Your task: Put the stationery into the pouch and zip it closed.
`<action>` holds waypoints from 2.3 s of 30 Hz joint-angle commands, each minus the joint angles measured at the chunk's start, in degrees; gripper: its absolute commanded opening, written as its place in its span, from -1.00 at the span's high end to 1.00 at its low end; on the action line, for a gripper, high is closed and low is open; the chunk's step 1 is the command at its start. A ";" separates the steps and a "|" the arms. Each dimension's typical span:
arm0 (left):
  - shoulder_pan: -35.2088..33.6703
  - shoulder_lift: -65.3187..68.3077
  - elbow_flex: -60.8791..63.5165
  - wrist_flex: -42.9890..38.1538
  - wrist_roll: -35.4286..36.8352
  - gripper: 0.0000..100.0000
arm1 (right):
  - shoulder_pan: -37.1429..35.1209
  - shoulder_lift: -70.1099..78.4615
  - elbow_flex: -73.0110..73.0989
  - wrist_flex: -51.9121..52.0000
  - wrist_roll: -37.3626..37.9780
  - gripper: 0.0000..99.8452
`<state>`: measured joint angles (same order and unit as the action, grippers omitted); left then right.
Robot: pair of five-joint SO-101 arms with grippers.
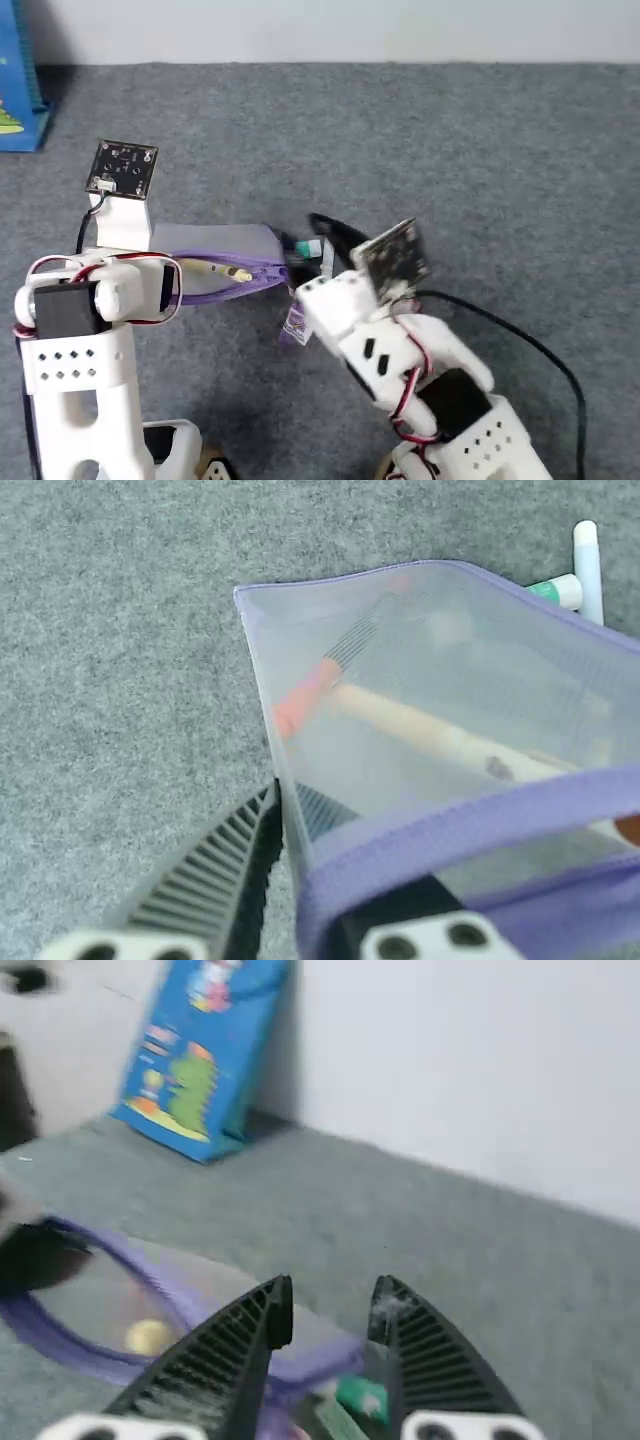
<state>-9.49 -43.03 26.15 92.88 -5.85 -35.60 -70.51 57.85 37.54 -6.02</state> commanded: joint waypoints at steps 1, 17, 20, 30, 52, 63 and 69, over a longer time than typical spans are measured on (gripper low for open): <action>0.18 0.09 -2.51 0.53 0.53 0.98 | 5.05 -0.84 -3.96 6.02 -3.43 0.76; 0.53 0.00 -12.62 2.64 0.62 0.98 | -1.54 7.60 -2.90 14.99 -10.29 0.95; 0.53 0.00 -17.19 3.43 0.62 0.98 | -1.01 10.42 -2.99 14.99 -12.92 0.97; 0.09 0.35 -14.02 5.27 3.43 0.98 | 8.48 12.26 -2.99 10.59 -13.54 0.97; -8.44 0.09 -6.02 2.20 3.08 0.98 | 9.54 68.97 -34.55 5.67 -17.05 0.71; -8.53 0.09 -5.93 2.20 3.08 0.98 | 14.90 93.93 -51.60 6.20 -13.71 0.72; -8.62 0.09 -5.93 2.37 3.08 0.98 | 14.64 96.92 -52.66 7.34 -11.87 0.79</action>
<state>-17.85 -43.03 20.35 96.66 -2.86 -21.63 25.23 7.56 44.22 -19.12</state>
